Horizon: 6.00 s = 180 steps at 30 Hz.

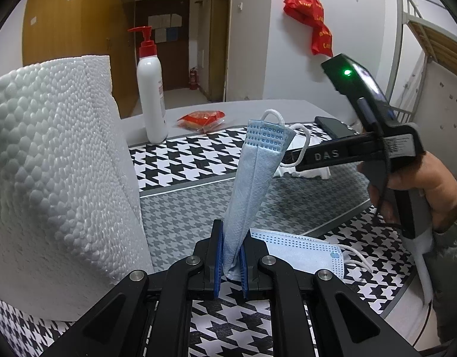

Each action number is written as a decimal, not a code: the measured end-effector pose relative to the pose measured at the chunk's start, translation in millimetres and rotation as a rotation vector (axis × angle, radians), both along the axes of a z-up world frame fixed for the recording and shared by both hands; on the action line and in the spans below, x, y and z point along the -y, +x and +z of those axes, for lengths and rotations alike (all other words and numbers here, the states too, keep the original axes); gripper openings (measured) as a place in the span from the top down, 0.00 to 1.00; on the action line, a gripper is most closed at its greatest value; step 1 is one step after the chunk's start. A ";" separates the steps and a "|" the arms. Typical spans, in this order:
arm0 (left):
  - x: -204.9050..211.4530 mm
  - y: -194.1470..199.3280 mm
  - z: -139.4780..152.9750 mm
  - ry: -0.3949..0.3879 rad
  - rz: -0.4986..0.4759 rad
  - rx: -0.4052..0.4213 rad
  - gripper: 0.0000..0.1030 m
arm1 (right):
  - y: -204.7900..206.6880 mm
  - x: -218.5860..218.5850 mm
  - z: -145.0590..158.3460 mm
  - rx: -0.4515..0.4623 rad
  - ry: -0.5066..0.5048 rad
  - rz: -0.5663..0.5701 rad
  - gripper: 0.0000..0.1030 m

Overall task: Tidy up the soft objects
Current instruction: 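Grasp the white folded cloth with the right tool while the left tool holds the mask, then carry the white cloth and blue mask toward the white foam box with both tools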

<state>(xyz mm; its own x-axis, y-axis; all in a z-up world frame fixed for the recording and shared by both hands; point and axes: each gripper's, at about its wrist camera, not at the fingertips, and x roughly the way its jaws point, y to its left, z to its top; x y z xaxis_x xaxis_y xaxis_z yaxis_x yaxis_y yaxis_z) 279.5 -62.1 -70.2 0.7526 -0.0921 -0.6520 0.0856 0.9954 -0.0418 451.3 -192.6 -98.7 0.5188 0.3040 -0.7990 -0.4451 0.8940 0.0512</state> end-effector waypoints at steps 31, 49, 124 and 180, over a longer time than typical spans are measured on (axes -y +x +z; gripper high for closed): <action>-6.9 -9.9 8.4 -0.026 -0.013 0.030 0.90 | 13.1 -8.4 -6.2 -0.005 -0.076 0.006 0.87; -5.2 -38.8 37.2 -0.009 -0.001 0.099 0.90 | -50.3 17.1 50.8 0.072 0.091 0.041 0.88; -98.3 -165.5 115.7 0.048 0.102 0.391 0.90 | -242.6 -34.0 148.2 0.426 0.384 0.202 0.87; -182.7 -179.4 96.2 0.078 0.398 0.336 0.90 | -186.3 -155.9 149.8 0.350 0.378 0.395 0.87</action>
